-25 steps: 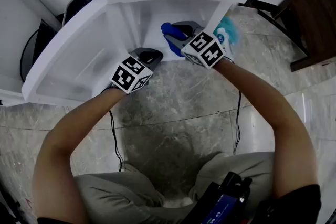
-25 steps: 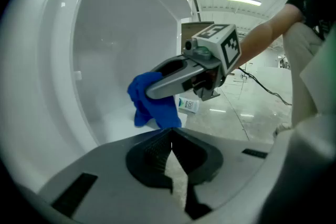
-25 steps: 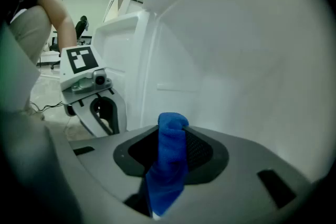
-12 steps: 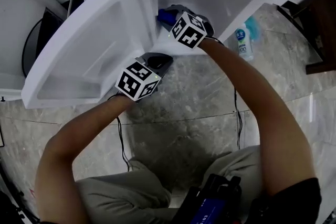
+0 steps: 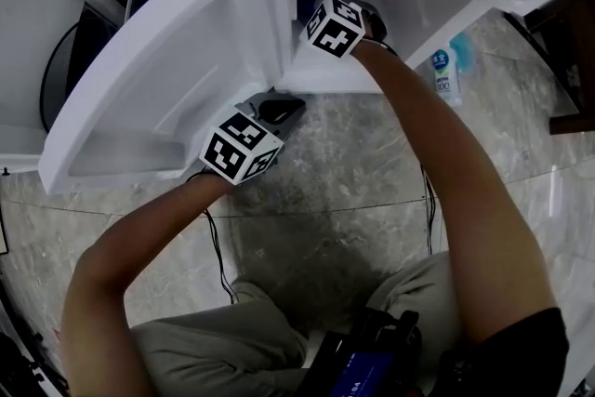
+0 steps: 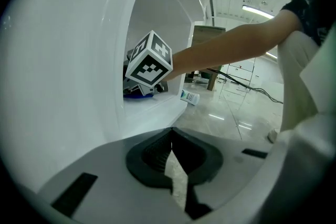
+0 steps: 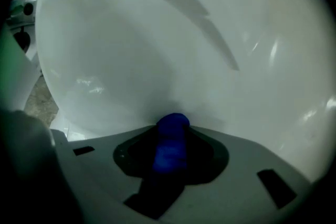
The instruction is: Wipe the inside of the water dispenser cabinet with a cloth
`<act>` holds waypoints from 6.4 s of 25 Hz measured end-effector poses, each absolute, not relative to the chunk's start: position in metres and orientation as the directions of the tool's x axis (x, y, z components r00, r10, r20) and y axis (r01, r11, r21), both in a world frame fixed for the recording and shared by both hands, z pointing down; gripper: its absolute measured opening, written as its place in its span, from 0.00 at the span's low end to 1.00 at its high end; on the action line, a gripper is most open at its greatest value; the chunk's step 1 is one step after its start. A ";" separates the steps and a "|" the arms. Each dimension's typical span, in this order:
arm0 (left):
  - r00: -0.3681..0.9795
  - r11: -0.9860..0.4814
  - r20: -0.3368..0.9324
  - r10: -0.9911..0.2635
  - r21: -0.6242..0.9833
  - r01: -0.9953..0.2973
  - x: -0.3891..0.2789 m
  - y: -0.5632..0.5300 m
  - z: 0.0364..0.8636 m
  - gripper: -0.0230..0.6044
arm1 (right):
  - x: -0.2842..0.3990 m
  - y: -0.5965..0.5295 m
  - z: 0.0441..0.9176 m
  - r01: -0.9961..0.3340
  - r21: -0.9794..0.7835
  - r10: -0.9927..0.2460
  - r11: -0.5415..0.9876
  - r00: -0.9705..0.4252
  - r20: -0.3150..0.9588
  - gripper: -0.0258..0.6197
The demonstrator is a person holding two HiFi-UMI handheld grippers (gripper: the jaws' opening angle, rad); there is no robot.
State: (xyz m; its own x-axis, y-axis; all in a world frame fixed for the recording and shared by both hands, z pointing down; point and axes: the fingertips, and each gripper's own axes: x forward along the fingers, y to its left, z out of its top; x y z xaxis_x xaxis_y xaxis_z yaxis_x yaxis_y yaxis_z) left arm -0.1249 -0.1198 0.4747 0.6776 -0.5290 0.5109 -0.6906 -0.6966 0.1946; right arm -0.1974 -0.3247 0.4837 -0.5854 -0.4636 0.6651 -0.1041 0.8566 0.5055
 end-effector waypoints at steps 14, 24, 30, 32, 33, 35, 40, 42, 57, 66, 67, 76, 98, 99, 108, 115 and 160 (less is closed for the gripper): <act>0.673 -0.707 0.500 -0.544 0.159 -0.689 -0.118 -0.139 0.474 0.05 | -0.195 -0.298 0.488 -0.003 0.540 -0.438 0.842 -0.587 0.680 0.20; 0.646 -0.698 0.514 -0.564 0.121 -0.706 -0.137 -0.142 0.473 0.05 | -0.194 -0.301 0.487 -0.034 0.544 -0.458 0.838 -0.586 0.669 0.20; 0.654 -0.699 0.503 -0.565 0.129 -0.703 -0.129 -0.150 0.473 0.05 | -0.192 -0.285 0.489 0.015 0.543 -0.424 0.839 -0.608 0.672 0.20; 0.661 -0.702 0.499 -0.561 0.137 -0.699 -0.127 -0.148 0.472 0.05 | -0.194 -0.290 0.489 0.015 0.555 -0.435 0.832 -0.604 0.668 0.20; 0.662 -0.702 0.498 -0.559 0.140 -0.698 -0.126 -0.148 0.472 0.05 | -0.194 -0.294 0.489 0.006 0.562 -0.445 0.827 -0.602 0.663 0.20; 0.661 -0.699 0.499 -0.560 0.143 -0.700 -0.127 -0.147 0.472 0.05 | -0.195 -0.304 0.489 -0.014 0.576 -0.470 0.817 -0.594 0.653 0.20; 0.648 -0.693 0.505 -0.570 0.129 -0.709 -0.136 -0.150 0.470 0.05 | -0.198 -0.319 0.488 -0.074 0.571 -0.504 0.818 -0.569 0.649 0.19; 0.646 -0.690 0.504 -0.573 0.129 -0.712 -0.136 -0.150 0.468 0.05 | -0.197 -0.317 0.488 -0.092 0.557 -0.503 0.825 -0.569 0.651 0.19; 0.648 -0.725 0.501 -0.574 0.058 -0.687 -0.115 -0.156 0.441 0.05 | -0.173 -0.259 0.445 -0.039 0.392 -0.312 0.919 -0.679 0.664 0.19; 0.638 -0.724 0.475 -0.606 0.003 -0.690 -0.102 -0.175 0.420 0.05 | -0.159 -0.254 0.364 -0.241 0.299 -0.358 0.923 -0.824 0.440 0.19; 0.636 -0.724 0.475 -0.608 -0.004 -0.690 -0.101 -0.176 0.419 0.05 | -0.158 -0.256 0.349 -0.276 0.301 -0.382 0.913 -0.838 0.389 0.19; 0.632 -0.718 0.475 -0.613 0.000 -0.696 -0.109 -0.165 0.414 0.05 | -0.175 -0.262 0.232 -0.561 0.222 -0.556 0.798 -0.826 -0.087 0.19; 0.600 -0.647 0.480 -0.639 0.086 -0.758 -0.173 -0.145 0.436 0.05 | -0.187 -0.340 0.236 -0.731 0.144 -0.714 0.667 -0.682 -0.156 0.17; 0.600 -0.649 0.485 -0.636 0.084 -0.756 -0.172 -0.145 0.438 0.05 | -0.187 -0.338 0.237 -0.727 0.143 -0.711 0.671 -0.687 -0.152 0.17; 0.641 -0.689 0.477 -0.602 0.096 -0.719 -0.134 -0.154 0.443 0.05 | -0.186 -0.321 0.240 -0.718 0.143 -0.703 0.681 -0.696 -0.150 0.17; 0.626 -0.678 0.487 -0.609 0.091 -0.729 -0.146 -0.150 0.445 0.05 | -0.188 -0.340 0.235 -0.735 0.139 -0.714 0.664 -0.678 -0.174 0.17; 0.759 -0.750 0.230 -0.609 0.143 -0.646 -0.059 -0.178 0.364 0.38 | -0.077 -0.210 0.292 -0.446 0.223 -0.483 0.867 -0.862 0.151 0.17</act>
State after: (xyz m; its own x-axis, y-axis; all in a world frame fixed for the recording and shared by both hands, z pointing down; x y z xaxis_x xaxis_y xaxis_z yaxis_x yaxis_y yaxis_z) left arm -0.0594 -0.1776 0.3644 0.7589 -0.6091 0.2301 -0.6455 -0.7502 0.1430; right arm -0.0768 -0.2099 0.2924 -0.8625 -0.4829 0.1515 -0.4461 0.8667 0.2231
